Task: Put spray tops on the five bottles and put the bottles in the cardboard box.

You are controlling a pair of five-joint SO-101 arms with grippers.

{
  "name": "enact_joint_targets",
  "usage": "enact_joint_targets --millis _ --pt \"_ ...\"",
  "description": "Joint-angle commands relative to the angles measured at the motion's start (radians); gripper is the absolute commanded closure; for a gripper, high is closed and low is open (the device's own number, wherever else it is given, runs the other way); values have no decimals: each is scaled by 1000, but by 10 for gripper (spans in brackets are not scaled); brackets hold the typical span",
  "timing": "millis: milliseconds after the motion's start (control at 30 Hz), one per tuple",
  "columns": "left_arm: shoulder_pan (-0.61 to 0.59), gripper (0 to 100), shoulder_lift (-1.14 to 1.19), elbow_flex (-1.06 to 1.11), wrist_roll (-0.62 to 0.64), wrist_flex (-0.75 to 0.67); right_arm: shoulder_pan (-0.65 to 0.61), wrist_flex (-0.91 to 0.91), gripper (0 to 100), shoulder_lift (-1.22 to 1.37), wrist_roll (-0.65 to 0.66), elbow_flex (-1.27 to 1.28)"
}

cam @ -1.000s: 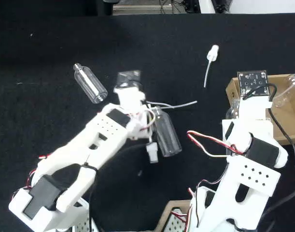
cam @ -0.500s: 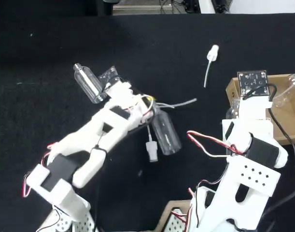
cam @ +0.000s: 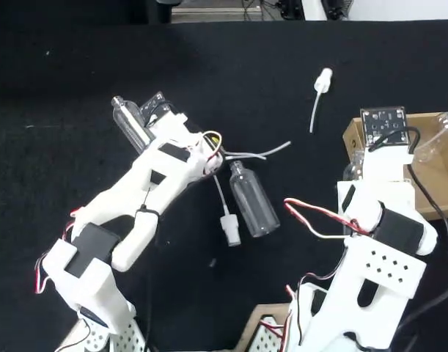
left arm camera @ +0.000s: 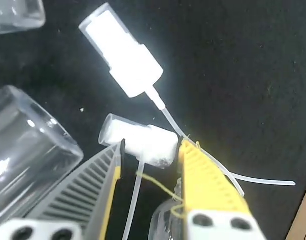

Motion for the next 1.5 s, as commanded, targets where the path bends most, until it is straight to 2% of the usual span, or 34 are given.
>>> enact_joint_targets --millis 0,100,333,533,600,733,900,1333,1467 --pt "-2 827 -3 -56 -9 9 8 -26 988 -33 8 1" --pt "1 827 -14 -59 -21 29 8 -26 988 -33 8 8" --pt "-4 830 -84 -93 -201 180 9 -26 988 -33 8 8" --pt "-2 830 -152 -84 -318 192 9 -46 988 -33 8 10" --pt "-5 827 -152 -94 -262 187 9 -46 988 -33 8 10" --pt "1 826 -118 -71 -9 95 9 -46 988 -33 8 12" --pt "-4 826 -60 -79 106 66 8 -61 988 -33 8 51" --pt "-18 828 17 -84 126 109 9 -114 988 -33 8 88" --pt "-19 826 2 -128 121 221 9 -114 988 -33 8 90"
